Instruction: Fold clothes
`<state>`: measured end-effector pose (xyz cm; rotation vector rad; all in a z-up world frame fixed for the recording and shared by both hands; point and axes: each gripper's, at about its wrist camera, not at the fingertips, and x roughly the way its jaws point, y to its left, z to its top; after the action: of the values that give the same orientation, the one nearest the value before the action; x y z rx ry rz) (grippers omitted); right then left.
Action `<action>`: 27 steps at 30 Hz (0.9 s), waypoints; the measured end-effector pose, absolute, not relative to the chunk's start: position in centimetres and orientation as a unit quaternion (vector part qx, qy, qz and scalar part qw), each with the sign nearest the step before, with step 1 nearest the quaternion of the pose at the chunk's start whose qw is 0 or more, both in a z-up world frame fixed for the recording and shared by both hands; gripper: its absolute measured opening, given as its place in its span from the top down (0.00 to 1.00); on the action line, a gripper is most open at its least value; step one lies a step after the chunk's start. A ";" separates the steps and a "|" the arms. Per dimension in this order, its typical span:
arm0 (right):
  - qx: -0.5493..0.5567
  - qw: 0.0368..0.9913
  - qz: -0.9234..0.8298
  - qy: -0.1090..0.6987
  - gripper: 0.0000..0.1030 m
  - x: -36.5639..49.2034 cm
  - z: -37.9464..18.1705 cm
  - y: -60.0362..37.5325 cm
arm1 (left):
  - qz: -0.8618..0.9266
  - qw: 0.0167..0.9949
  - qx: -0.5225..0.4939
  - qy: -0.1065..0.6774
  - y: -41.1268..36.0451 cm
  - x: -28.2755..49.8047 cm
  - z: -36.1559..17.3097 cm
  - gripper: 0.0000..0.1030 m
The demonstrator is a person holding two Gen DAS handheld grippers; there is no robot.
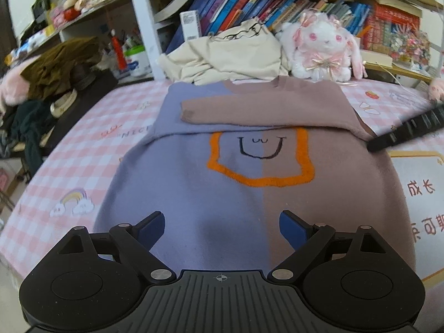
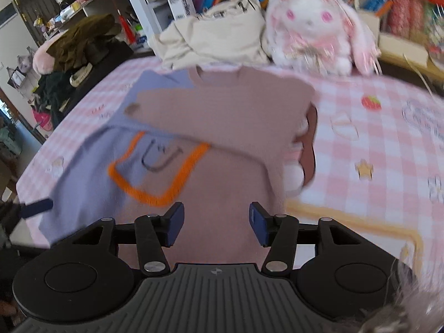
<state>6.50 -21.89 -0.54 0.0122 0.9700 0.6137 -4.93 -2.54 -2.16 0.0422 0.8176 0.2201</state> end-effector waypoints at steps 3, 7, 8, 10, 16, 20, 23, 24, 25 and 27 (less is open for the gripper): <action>0.009 0.830 0.290 0.475 0.49 5.0 -1.7 -22.9 | 0.117 0.908 0.014 0.402 -2.5 -5.3 -2.0 0.11; 0.018 0.819 0.281 0.500 0.43 3.2 -2.8 -23.7 | 0.122 0.907 0.018 0.404 -2.3 -5.7 -2.1 0.10; 0.020 0.818 0.277 0.504 0.40 2.9 -3.0 -23.8 | 0.120 0.906 0.017 0.405 -2.1 -5.8 -2.1 0.10; 0.024 0.821 0.265 0.505 0.37 2.1 -3.0 -23.8 | 0.106 0.908 0.016 0.406 -1.9 -5.7 -2.3 0.10; 0.050 0.839 0.207 0.501 0.33 -0.1 -2.5 -23.1 | 0.054 0.915 0.036 0.399 -0.7 -5.8 -2.3 0.10; 0.063 0.848 0.168 0.499 0.30 -2.0 -2.3 -22.4 | 0.037 0.917 0.041 0.395 1.2 -6.7 -2.4 0.05; 0.077 0.852 0.134 0.500 0.30 -3.6 -2.6 -21.9 | 0.024 0.913 0.047 0.404 2.8 -7.0 -2.7 0.05; 0.083 0.853 0.123 0.501 0.30 -4.2 -2.7 -21.7 | 0.020 0.913 0.049 0.405 3.4 -7.2 -2.8 0.05; 0.090 0.853 0.113 0.501 0.30 -4.7 -2.8 -21.5 | 0.016 0.913 0.051 0.405 4.1 -7.3 -2.8 0.05; 0.103 0.854 0.094 0.501 0.30 -5.8 -3.0 -21.0 | 0.004 0.914 0.051 0.402 5.2 -7.8 -2.8 0.05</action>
<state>-5.77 -21.01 -3.04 0.2171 1.0541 0.1975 -7.82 5.23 -2.75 0.1040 0.8269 0.0082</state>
